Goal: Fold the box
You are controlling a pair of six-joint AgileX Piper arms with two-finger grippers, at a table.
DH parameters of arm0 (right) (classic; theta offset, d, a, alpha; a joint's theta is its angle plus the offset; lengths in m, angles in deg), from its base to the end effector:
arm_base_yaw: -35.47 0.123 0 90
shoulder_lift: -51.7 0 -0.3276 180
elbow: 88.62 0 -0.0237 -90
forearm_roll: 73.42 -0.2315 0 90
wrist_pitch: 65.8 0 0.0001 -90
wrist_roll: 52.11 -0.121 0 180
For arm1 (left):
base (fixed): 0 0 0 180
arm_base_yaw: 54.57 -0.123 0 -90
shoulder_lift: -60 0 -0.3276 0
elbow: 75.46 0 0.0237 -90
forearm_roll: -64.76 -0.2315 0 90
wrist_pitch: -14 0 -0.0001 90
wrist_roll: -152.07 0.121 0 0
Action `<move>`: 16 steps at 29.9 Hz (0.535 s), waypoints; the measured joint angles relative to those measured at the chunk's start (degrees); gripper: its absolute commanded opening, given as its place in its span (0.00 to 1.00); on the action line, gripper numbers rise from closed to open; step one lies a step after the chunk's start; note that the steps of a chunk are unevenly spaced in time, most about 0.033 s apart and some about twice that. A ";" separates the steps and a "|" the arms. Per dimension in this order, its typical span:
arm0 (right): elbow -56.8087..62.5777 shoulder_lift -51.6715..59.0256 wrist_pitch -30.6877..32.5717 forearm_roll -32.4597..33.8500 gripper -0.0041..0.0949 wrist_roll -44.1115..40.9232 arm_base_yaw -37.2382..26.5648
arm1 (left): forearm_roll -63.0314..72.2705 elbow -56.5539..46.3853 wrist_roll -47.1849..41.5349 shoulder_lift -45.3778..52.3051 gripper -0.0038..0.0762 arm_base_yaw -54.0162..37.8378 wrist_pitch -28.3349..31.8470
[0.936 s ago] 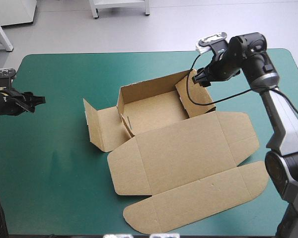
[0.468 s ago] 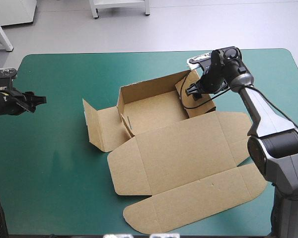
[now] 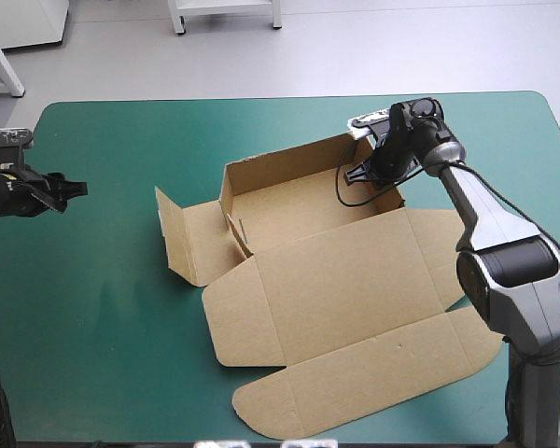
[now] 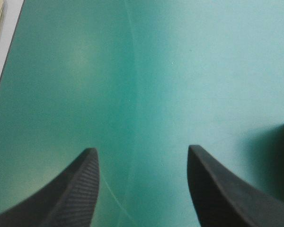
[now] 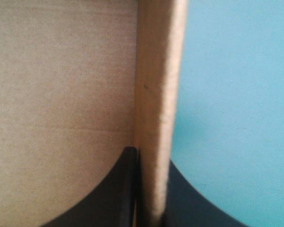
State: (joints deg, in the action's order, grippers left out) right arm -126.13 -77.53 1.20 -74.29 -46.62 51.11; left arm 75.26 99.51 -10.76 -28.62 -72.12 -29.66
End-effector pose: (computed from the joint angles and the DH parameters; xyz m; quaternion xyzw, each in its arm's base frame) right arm 0.4648 0.1319 0.2807 -0.1786 0.9664 0.0237 0.1833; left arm 0.2970 0.0780 0.3718 -0.0417 0.9274 0.0290 0.3707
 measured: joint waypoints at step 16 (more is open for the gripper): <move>-1.92 9.96 -2.81 -9.29 0.03 3.11 -8.84 | 3.03 0.00 0.19 -2.73 0.55 0.00 0.64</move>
State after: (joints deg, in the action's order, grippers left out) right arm -128.05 -67.57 -1.61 -83.58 -43.51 42.27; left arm 78.29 99.51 -10.56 -31.34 -72.12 -29.01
